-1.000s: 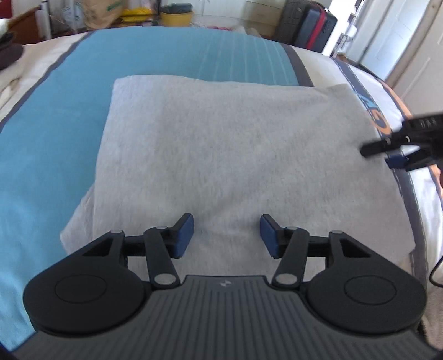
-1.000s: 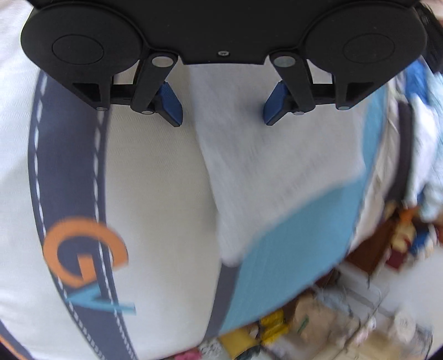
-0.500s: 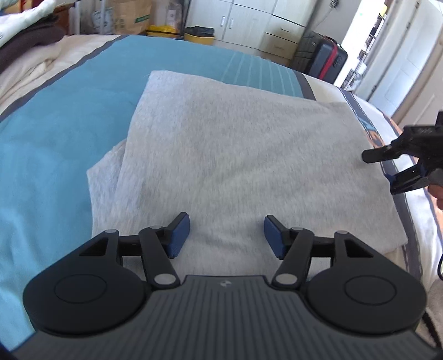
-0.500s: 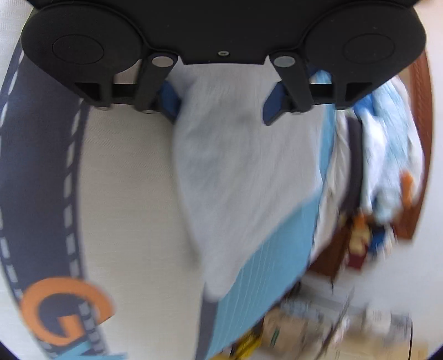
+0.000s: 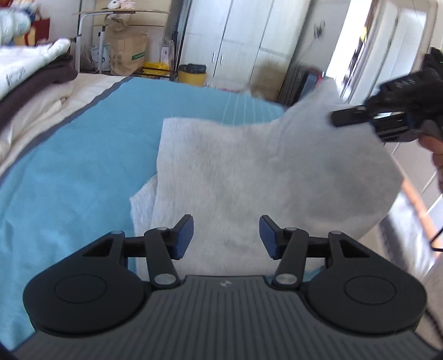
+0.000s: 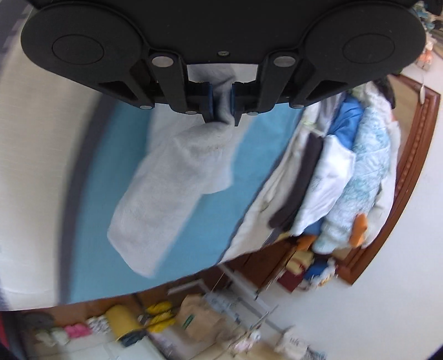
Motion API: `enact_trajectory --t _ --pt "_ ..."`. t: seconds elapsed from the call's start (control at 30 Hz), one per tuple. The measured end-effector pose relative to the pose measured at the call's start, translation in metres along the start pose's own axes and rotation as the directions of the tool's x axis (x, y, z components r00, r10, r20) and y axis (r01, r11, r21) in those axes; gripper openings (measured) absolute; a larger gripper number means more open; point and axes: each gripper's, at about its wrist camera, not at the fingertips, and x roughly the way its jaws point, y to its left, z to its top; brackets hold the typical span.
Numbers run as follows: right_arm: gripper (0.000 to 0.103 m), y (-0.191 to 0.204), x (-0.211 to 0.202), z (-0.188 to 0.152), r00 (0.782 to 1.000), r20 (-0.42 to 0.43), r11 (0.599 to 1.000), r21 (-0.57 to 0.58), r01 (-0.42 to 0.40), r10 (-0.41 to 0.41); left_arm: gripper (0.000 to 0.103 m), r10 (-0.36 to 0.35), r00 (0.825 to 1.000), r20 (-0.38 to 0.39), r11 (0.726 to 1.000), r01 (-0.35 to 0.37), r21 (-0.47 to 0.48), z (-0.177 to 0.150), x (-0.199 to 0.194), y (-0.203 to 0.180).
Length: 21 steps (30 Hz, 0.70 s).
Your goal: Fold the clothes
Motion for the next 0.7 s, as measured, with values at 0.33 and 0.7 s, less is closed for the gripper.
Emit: enact_trajectory --t 0.33,0.7 --pt "0.028 0.052 0.118 0.012 0.985 -0.160 0.998 0.027 0.064 -0.059 0.052 0.017 1.000 0.018 0.987 -0.014 -0.157 -0.006 0.007 0.040" --pt "0.047 -0.011 0.054 0.004 1.000 -0.024 0.999 0.051 -0.018 0.020 0.052 -0.043 0.997 0.070 0.950 0.062 -0.306 0.000 0.016 0.070"
